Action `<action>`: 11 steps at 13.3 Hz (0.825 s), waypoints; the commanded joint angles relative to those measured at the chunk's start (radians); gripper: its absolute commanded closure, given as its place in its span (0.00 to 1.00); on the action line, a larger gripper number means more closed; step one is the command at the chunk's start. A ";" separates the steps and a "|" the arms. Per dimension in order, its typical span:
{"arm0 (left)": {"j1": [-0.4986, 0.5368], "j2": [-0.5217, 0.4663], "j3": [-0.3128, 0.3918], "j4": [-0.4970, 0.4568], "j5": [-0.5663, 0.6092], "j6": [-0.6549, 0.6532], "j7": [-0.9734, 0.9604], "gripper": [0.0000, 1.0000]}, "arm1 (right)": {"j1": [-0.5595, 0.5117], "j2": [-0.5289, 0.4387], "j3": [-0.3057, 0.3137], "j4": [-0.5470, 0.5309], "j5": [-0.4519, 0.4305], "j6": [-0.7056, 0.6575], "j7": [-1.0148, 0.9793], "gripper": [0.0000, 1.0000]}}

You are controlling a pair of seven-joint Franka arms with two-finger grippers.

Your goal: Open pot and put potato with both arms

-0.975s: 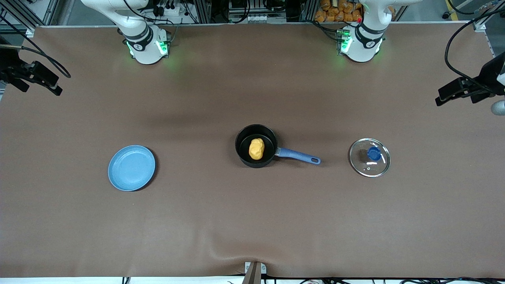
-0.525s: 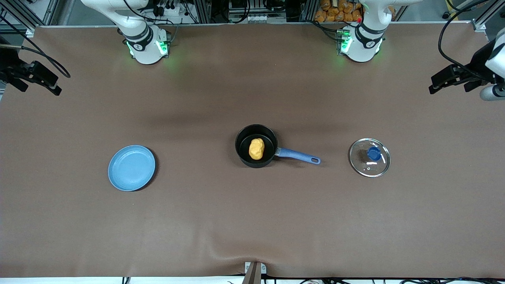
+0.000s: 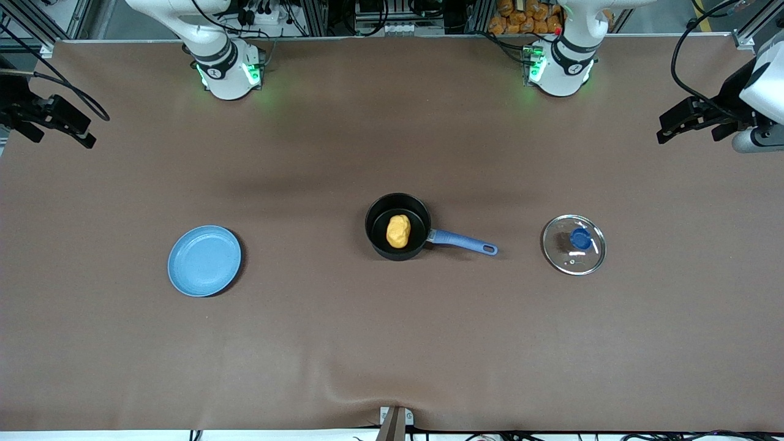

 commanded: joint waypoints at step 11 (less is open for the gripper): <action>-0.041 -0.026 0.025 0.043 0.084 -0.020 0.115 0.00 | -0.014 -0.033 0.013 -0.026 -0.014 0.006 -0.011 0.00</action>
